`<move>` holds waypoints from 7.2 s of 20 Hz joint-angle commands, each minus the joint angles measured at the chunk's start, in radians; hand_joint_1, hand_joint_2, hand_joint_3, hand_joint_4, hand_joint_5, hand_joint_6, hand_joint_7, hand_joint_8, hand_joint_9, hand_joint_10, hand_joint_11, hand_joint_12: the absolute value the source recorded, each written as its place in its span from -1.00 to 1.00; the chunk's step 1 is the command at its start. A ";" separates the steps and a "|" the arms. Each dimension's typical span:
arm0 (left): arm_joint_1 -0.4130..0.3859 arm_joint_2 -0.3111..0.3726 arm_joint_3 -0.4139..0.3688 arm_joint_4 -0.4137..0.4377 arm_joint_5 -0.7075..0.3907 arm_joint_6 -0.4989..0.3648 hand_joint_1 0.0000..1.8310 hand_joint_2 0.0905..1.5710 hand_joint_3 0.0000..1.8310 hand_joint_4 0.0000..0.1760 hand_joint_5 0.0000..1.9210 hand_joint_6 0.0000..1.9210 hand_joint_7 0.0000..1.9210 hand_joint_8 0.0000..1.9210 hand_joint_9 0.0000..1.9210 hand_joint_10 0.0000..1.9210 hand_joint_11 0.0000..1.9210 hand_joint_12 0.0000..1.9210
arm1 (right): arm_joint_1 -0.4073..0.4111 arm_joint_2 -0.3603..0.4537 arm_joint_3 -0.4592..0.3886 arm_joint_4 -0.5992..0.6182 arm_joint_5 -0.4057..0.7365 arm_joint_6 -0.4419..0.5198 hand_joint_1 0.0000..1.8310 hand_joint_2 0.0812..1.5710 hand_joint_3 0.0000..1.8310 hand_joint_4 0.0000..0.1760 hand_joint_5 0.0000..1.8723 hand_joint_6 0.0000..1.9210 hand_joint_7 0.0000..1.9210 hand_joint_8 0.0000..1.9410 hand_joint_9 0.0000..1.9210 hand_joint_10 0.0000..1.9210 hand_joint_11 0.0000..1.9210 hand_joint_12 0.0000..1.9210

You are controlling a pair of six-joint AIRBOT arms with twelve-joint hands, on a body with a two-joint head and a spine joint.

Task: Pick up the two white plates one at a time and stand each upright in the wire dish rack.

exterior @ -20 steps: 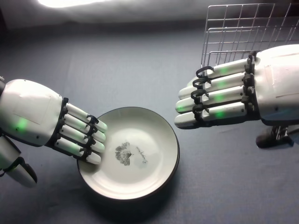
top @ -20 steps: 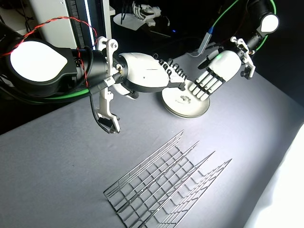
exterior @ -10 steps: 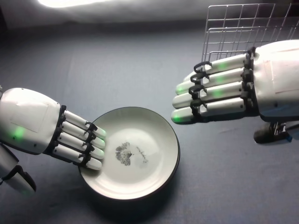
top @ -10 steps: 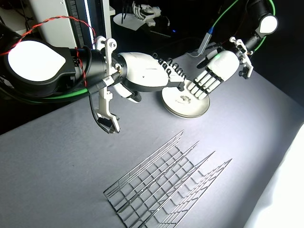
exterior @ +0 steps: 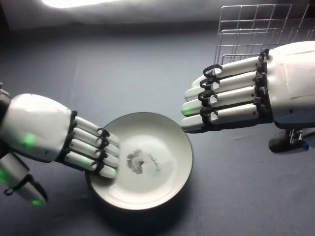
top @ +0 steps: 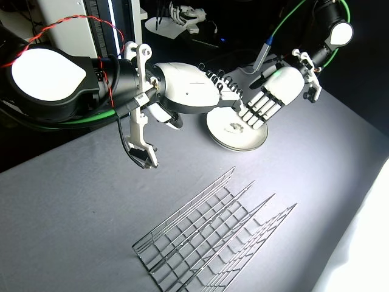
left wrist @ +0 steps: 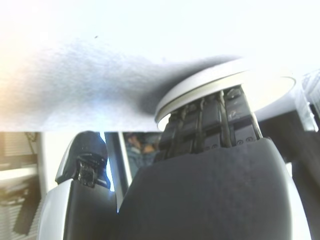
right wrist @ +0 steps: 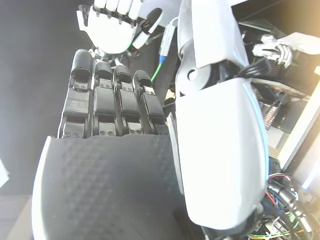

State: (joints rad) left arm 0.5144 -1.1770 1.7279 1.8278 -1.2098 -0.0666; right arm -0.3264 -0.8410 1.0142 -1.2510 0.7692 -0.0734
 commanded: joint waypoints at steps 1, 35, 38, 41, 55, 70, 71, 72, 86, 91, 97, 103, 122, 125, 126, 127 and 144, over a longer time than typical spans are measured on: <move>0.008 -0.031 -0.002 0.004 0.080 -0.005 -1.00 0.57 -1.00 -1.00 -0.92 -0.98 -0.95 -0.98 -0.99 -0.99 -1.00 -1.00 | 0.012 0.005 0.001 0.063 0.062 -0.003 0.45 0.23 -1.00 -1.00 -0.91 -1.00 -0.93 -0.99 -0.91 -0.99 -1.00 -0.52; -0.015 -0.105 0.026 -0.030 0.133 -0.017 -1.00 0.60 -1.00 -1.00 -0.97 -1.00 -0.99 -1.00 -1.00 -1.00 -1.00 -1.00 | -0.135 -0.228 0.147 0.017 -0.076 -0.008 0.50 0.30 -1.00 -1.00 -0.92 -1.00 -0.92 -1.00 -0.88 -1.00 -1.00 -0.33; -0.013 -0.104 0.025 -0.030 0.133 -0.015 -1.00 0.60 -1.00 -1.00 -0.96 -0.99 -0.98 -0.99 -1.00 -1.00 -1.00 -1.00 | -0.130 -0.269 0.180 0.017 -0.083 -0.009 0.62 0.32 -1.00 -1.00 -0.85 -0.98 -0.87 -0.99 -0.85 -0.99 -1.00 -0.26; -0.013 -0.103 0.027 -0.030 0.131 -0.013 -1.00 0.61 -0.99 -1.00 -0.95 -0.99 -0.97 -0.99 -1.00 -1.00 -1.00 -1.00 | -0.121 -0.309 0.203 0.017 -0.102 -0.009 0.66 0.37 -0.99 -1.00 -0.87 -1.00 -0.90 -1.00 -0.88 -1.00 -1.00 -0.34; -0.011 -0.106 0.048 -0.030 0.121 -0.008 -1.00 0.60 -1.00 -1.00 -0.96 -0.99 -0.99 -1.00 -1.00 -1.00 -1.00 -1.00 | -0.094 -0.409 0.266 0.018 -0.152 -0.009 0.59 0.36 -1.00 -1.00 -0.65 -0.97 -0.66 -0.98 -0.64 -0.96 -1.00 0.14; -0.024 -0.087 0.047 -0.054 0.119 -0.009 -1.00 0.60 -1.00 -1.00 -0.91 -1.00 -0.92 -1.00 -0.95 -1.00 -0.98 -0.97 | -0.087 -0.410 0.266 0.018 -0.154 -0.009 0.52 0.32 -1.00 -1.00 0.12 -0.11 0.23 -0.39 -0.01 0.13 -0.33 0.15; -0.030 -0.076 0.047 -0.078 0.115 -0.009 -1.00 0.60 -1.00 -1.00 -0.93 -1.00 -0.95 -1.00 -0.97 -1.00 -1.00 -1.00 | -0.081 -0.407 0.266 0.018 -0.144 -0.009 0.52 0.32 -1.00 -1.00 0.11 -0.07 0.23 -0.38 -0.02 0.13 -0.33 0.15; -0.036 -0.065 0.047 -0.101 0.111 -0.009 -1.00 0.59 -1.00 -1.00 -0.98 -1.00 -0.99 -1.00 -1.00 -1.00 -1.00 -1.00 | -0.076 -0.402 0.266 0.018 -0.137 -0.009 0.52 0.32 -1.00 -1.00 0.10 -0.06 0.24 -0.39 -0.03 0.14 -0.35 0.14; -0.155 0.198 -0.072 -0.229 0.103 -0.161 -1.00 0.61 -1.00 -1.00 -0.98 -1.00 -0.99 -1.00 -0.99 -1.00 -1.00 -1.00 | 0.024 -0.279 0.134 0.152 -0.088 -0.009 0.52 0.32 -1.00 -1.00 0.11 -0.04 0.23 -0.37 -0.01 0.08 -0.29 0.13; -0.175 0.268 -0.069 -0.216 0.120 -0.211 -1.00 0.61 -1.00 -1.00 -0.95 -0.99 -0.97 -0.99 -1.00 -1.00 -1.00 -1.00 | 0.085 -0.266 0.123 0.187 -0.089 -0.008 0.52 0.31 -1.00 -1.00 0.11 -0.09 0.22 -0.33 0.00 0.08 -0.27 0.14; -0.279 0.303 -0.058 -0.126 0.126 -0.266 -1.00 0.61 -1.00 -1.00 -0.95 -0.99 -0.98 -1.00 -1.00 -1.00 -1.00 -1.00 | 0.139 -0.230 0.080 0.256 -0.089 -0.005 0.52 0.33 -1.00 -1.00 0.08 -0.05 0.22 -0.35 -0.02 0.14 -0.33 0.19; -0.312 0.287 -0.022 -0.120 0.126 -0.283 -1.00 0.60 -1.00 -1.00 -0.93 -1.00 -0.97 -1.00 -1.00 -1.00 -1.00 -1.00 | 0.183 -0.189 0.030 0.407 -0.119 0.000 0.51 0.33 -1.00 -1.00 0.05 0.00 0.21 -0.32 -0.02 0.12 -0.33 0.17; -0.209 0.236 -0.032 -0.170 0.076 -0.179 -1.00 0.62 -1.00 -1.00 -0.88 -1.00 -0.90 -1.00 -0.95 -1.00 -0.98 -0.98 | 0.193 -0.167 0.036 1.191 -0.229 0.004 0.51 0.36 -1.00 -1.00 0.01 0.11 0.13 -0.22 -0.06 0.18 -0.32 0.16; -0.193 0.235 -0.056 -0.184 0.079 -0.182 -1.00 0.62 -1.00 -1.00 -0.92 -1.00 -0.95 -1.00 -0.99 -1.00 -1.00 -1.00 | 0.192 -0.167 0.052 1.234 -0.217 0.004 0.51 0.36 -1.00 -1.00 0.02 0.08 0.14 -0.24 -0.05 0.17 -0.32 0.16; -0.191 0.235 -0.061 -0.184 0.079 -0.183 -1.00 0.62 -1.00 -1.00 -0.90 -0.99 -0.92 -0.99 -0.97 -0.99 -1.00 -1.00 | 0.192 -0.166 0.055 1.244 -0.217 0.004 0.51 0.36 -1.00 -1.00 0.02 0.08 0.14 -0.24 -0.04 0.17 -0.32 0.17; -0.190 0.236 -0.068 -0.184 0.080 -0.184 -1.00 0.62 -1.00 -1.00 -0.88 -0.99 -0.91 -0.99 -0.96 -0.99 -0.99 -0.99 | 0.192 -0.165 0.061 1.251 -0.215 0.004 0.51 0.36 -1.00 -1.00 0.01 0.08 0.14 -0.24 -0.05 0.18 -0.33 0.19; -0.121 0.237 -0.195 -0.203 0.130 -0.192 -1.00 0.61 -1.00 -1.00 -0.88 -0.99 -0.91 -0.99 -0.95 -0.99 -0.96 -0.98 | 0.128 -0.078 0.128 1.268 -0.175 0.003 0.51 0.34 -1.00 -1.00 0.06 0.03 0.18 -0.32 -0.03 0.16 -0.33 0.20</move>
State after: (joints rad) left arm 0.3992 -0.9455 1.5299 1.6962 -1.0599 -0.2581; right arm -0.2150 -0.9257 1.1404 -0.0105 0.4362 -0.0872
